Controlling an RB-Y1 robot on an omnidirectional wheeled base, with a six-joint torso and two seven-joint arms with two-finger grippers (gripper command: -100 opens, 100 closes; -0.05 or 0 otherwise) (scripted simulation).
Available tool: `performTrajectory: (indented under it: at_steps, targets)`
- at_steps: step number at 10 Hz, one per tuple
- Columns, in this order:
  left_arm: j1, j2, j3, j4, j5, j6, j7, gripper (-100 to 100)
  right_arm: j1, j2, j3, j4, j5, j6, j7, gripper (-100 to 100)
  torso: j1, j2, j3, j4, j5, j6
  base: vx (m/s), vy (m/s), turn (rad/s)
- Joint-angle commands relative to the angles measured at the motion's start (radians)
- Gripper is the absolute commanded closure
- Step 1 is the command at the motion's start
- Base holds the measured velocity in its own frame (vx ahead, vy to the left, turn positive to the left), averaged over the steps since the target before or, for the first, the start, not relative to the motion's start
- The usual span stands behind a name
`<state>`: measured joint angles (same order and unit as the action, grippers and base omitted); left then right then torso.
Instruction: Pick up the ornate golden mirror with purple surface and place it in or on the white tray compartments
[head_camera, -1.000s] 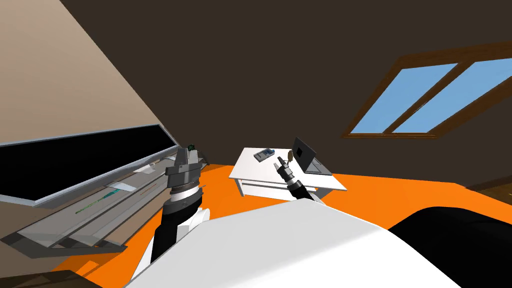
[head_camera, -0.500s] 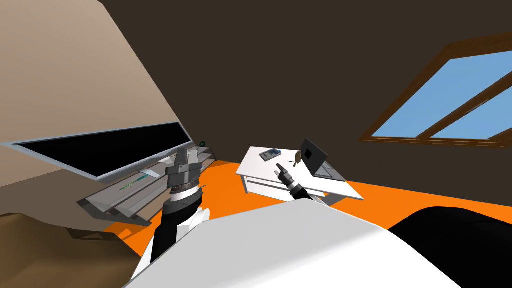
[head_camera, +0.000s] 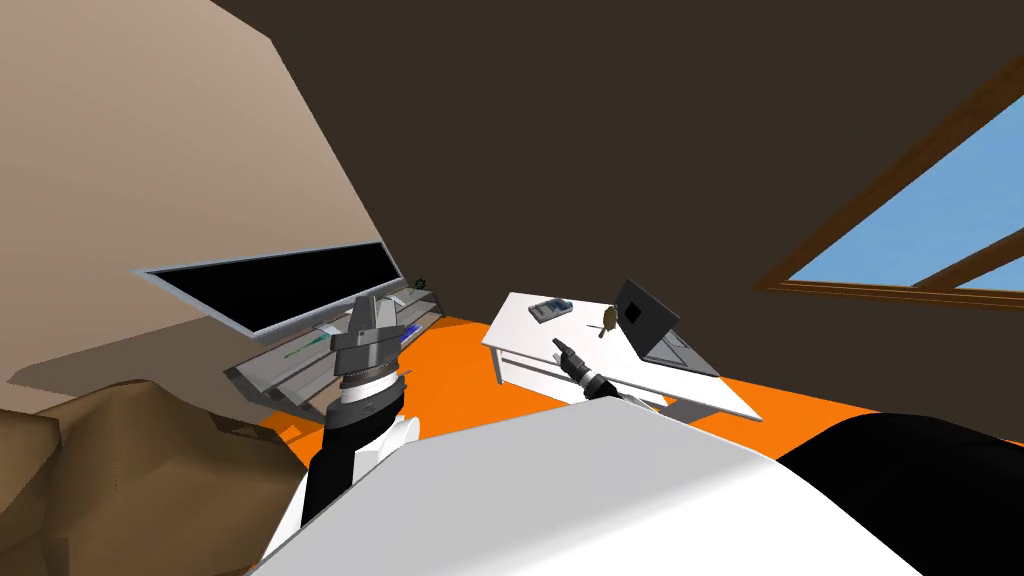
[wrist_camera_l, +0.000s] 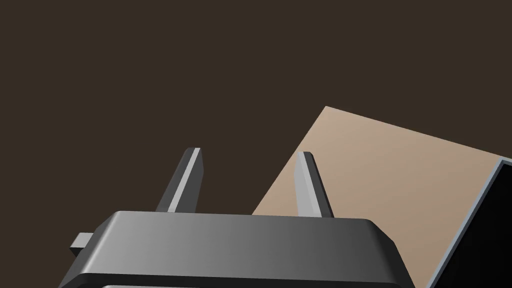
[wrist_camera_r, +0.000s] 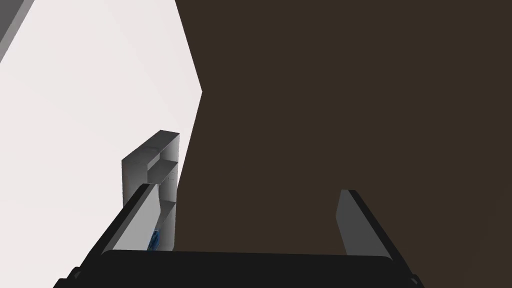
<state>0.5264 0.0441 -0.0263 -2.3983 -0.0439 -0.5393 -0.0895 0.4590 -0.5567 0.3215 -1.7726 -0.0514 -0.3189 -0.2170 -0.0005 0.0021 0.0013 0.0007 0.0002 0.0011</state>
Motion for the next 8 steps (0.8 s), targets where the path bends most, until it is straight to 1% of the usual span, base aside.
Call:
performTrajectory:
  at_steps: [1,2,3,4,5,6,7,8]
  targets:
    - [0.0,0.0,0.0,0.0,0.0,0.0,0.0,0,-0.005,-0.049,0.021,0.05,-0.005,0.029,-0.008,-100,0.0,0.0,0.0,0.0,0.0,0.0,-0.01,0.041,0.21]
    - [0.0,0.0,0.0,0.0,0.0,0.0,0.0,0,-0.005,-0.049,0.021,0.052,-0.005,0.029,-0.008,-100,0.0,0.0,0.0,0.0,0.0,0.0,-0.006,0.026,0.086]
    - [0.0,0.0,0.0,0.0,0.0,0.0,0.0,0,-0.013,-0.092,0.04,0.095,-0.009,0.054,-0.014,-100,0.0,0.0,0.0,0.0,0.0,0.0,-0.003,0.027,0.168]
    - [0.0,0.0,0.0,0.0,0.0,0.0,0.0,0,-0.013,-0.092,0.04,0.095,-0.009,0.054,-0.014,-100,0.0,0.0,0.0,0.0,0.0,0.0,-0.002,0.017,0.092]
    - [0.0,0.0,0.0,0.0,0.0,0.0,0.0,0,-0.022,-0.136,0.058,0.138,-0.013,0.079,-0.019,-100,-0.001,0.0,0.0,0.0,0.0,0.0,-0.001,0.021,0.136]
    - [0.0,0.0,0.0,0.0,0.0,0.0,0.0,0,-0.032,-0.172,0.077,0.176,-0.018,0.105,-0.024,-100,-0.001,0.0,0.0,0.0,0.0,0.0,0.002,0.024,0.257]
    - [0.0,0.0,0.0,0.0,0.0,0.0,0.0,0,-0.032,-0.182,0.077,0.18,-0.018,0.105,-0.024,-100,-0.001,0.0,0.0,0.0,0.0,0.0,0.003,0.015,0.103]
    - [0.0,0.0,0.0,0.0,0.0,0.0,0.0,0,-0.042,-0.216,0.094,0.214,-0.022,0.13,-0.027,-100,-0.001,0.0,0.0,0.0,0.0,0.0,0.006,0.011,0.119]
